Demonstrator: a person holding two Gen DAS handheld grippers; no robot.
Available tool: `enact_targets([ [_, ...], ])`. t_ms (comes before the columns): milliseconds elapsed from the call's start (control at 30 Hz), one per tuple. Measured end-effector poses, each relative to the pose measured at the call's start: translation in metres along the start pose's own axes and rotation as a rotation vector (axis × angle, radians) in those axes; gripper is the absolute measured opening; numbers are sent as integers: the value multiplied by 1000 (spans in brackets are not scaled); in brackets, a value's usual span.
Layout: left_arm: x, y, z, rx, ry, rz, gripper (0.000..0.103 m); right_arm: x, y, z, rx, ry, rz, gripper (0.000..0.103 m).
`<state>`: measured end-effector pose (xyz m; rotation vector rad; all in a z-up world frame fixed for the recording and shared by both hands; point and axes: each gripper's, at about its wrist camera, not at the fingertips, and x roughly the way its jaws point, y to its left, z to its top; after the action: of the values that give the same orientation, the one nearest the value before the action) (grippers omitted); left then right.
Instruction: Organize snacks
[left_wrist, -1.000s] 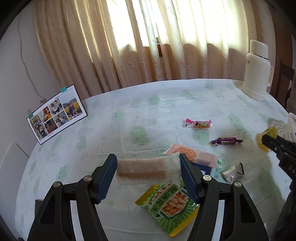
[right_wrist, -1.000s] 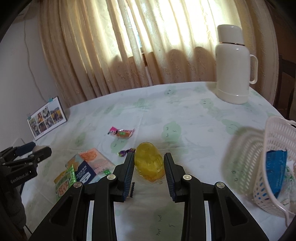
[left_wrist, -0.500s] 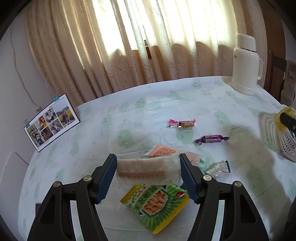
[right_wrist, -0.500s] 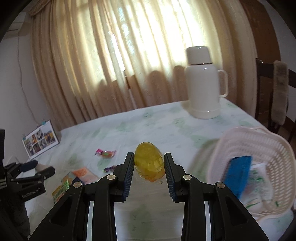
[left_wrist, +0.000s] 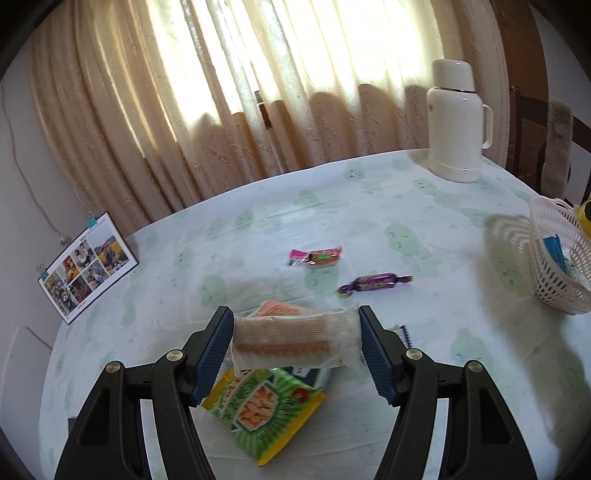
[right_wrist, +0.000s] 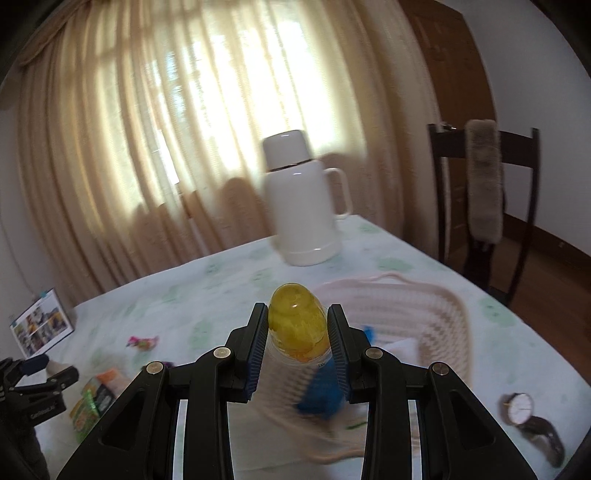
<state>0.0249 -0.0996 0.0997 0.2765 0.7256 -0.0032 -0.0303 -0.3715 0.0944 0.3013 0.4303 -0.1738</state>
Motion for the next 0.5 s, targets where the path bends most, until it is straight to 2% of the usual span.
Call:
enact_targets([
  [200,-5,-20,4,35,-7,-13,64,0,-25,-4,36,-6,-88,35],
  [233,-5,-23,4,41,-8,-15,64,0,-29,-5,44,-5,-92,38],
  [267,-6,-26,5,46,-10,-16,64,1,-33,-4,51,-3,-91,48],
  [333,-8,-32,7,55,-14,-20,64,-1,-39,-5,68,-17,-94,59],
  [500,-11,-44,10,78,-20,-27,64,-10,-44,-4,66,-83,-136,59],
])
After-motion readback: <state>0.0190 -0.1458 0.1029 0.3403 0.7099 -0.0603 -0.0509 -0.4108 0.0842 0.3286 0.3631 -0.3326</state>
